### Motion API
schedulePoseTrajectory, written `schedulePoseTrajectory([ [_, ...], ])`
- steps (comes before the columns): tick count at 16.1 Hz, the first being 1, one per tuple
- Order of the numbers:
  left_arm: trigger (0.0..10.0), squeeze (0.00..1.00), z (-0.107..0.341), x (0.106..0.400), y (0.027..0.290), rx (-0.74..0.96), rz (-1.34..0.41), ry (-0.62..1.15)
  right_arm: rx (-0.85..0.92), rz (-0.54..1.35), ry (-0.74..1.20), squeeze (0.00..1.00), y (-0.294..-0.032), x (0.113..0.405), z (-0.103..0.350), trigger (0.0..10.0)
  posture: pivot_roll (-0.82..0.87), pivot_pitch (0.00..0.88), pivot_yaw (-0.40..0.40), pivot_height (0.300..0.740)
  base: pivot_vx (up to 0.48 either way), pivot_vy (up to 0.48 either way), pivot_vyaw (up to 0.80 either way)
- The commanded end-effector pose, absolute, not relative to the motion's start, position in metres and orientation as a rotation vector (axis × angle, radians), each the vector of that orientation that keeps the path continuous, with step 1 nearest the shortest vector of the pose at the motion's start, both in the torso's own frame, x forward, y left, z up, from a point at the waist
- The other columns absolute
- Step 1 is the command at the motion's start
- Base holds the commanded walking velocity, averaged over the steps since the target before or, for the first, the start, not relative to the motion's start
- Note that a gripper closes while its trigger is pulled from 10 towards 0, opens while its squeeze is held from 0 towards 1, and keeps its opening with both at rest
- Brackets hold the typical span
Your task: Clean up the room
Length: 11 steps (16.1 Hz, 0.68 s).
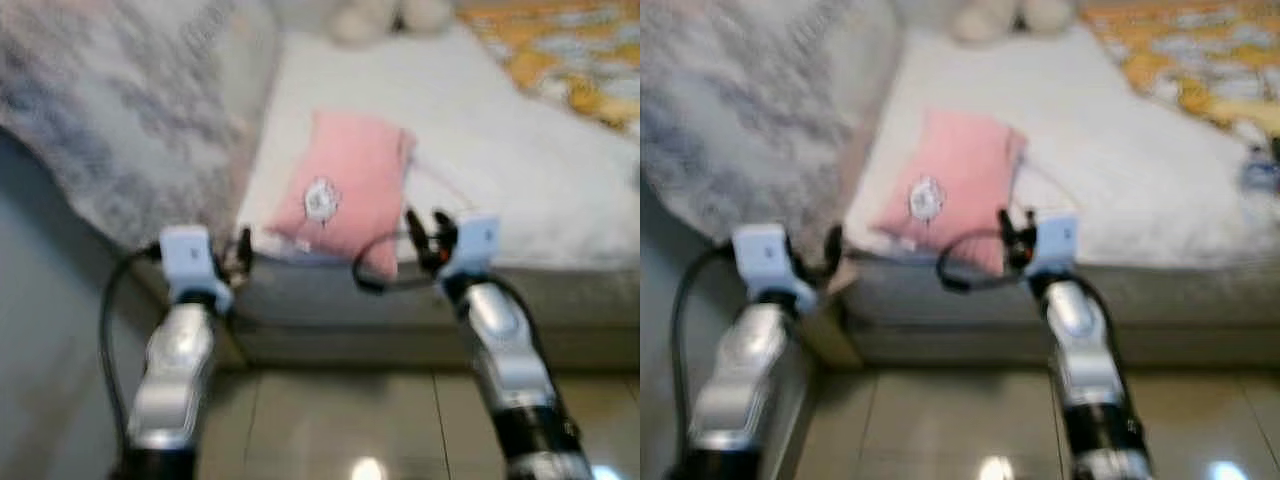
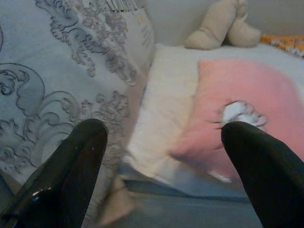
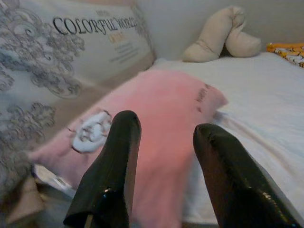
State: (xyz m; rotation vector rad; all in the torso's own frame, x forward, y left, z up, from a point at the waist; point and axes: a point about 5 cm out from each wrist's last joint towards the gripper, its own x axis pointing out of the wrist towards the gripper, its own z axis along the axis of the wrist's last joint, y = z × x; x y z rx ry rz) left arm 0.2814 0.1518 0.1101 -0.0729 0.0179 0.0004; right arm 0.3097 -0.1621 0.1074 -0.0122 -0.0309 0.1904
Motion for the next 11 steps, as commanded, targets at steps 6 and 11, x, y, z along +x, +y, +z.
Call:
schedulePoseTrajectory([
  [6,10.0,0.00,0.104,0.276,0.159,-0.026,-0.048,0.014,-0.037,0.198,-0.035,0.00,-0.159,0.306,0.107,10.0,-0.17,0.000,0.115,0.740,0.000,0.000,0.00],
  [11,10.0,0.00,0.093,0.284,0.166,-0.087,-0.017,0.051,-0.058,0.218,-0.018,0.00,-0.159,0.311,0.109,10.0,-0.19,0.000,0.071,0.740,0.000,0.000,0.00],
])
